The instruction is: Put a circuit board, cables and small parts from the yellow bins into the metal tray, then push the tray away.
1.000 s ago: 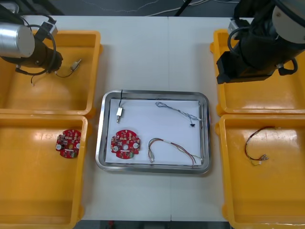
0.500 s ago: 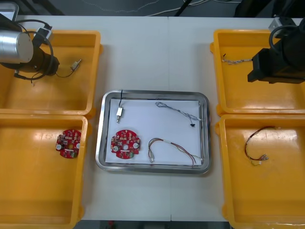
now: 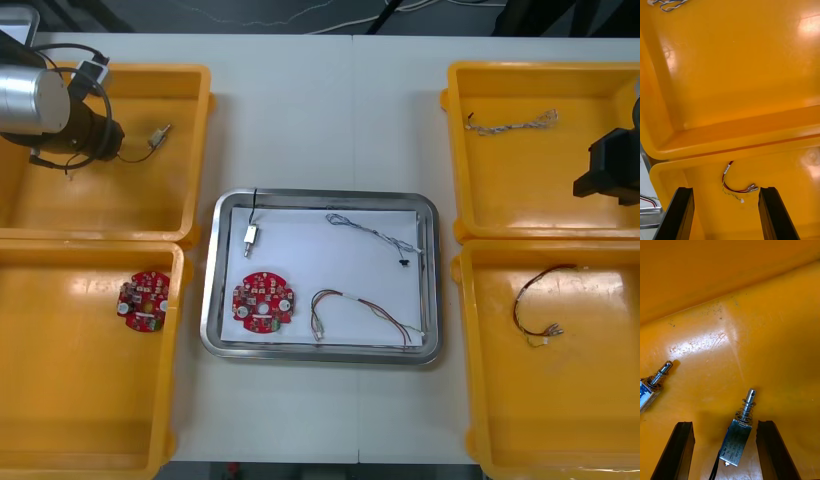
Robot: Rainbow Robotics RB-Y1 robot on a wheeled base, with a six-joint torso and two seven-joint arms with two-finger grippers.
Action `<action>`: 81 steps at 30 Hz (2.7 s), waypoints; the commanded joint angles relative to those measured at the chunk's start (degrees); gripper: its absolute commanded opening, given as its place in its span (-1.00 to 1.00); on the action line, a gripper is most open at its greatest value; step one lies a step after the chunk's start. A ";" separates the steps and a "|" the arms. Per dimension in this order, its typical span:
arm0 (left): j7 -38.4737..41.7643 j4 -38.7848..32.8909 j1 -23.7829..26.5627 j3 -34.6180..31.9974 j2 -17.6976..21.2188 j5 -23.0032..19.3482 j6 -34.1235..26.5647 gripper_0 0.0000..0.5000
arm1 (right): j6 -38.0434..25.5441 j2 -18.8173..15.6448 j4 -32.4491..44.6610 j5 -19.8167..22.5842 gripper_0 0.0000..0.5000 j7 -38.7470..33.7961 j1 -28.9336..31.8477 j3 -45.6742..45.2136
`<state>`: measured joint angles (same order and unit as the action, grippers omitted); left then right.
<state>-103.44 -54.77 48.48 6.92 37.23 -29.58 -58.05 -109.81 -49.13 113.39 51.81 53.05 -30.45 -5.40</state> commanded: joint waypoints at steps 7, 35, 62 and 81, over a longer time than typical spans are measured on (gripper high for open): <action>-8.35 -0.25 1.62 0.82 -0.40 0.04 -0.22 -0.93 | -0.19 -2.38 2.01 0.39 1.00 4.17 6.90 -4.79; -4.75 -12.64 1.62 -3.31 2.50 -2.77 -17.27 -1.00 | 3.73 4.74 4.56 -5.76 1.00 17.97 17.00 -9.71; 24.43 -44.46 -4.89 -1.55 2.41 -7.51 -42.23 -1.00 | 7.68 5.80 4.73 -6.37 1.00 21.57 19.82 -9.27; 48.60 -58.17 -7.96 11.89 1.97 -6.81 -42.06 -1.00 | 7.77 5.80 4.73 -6.64 1.00 21.75 20.08 -9.27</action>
<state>-66.10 -109.99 40.95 16.24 37.43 -37.70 -100.34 -102.58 -43.84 116.31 45.65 71.82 -11.13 -13.28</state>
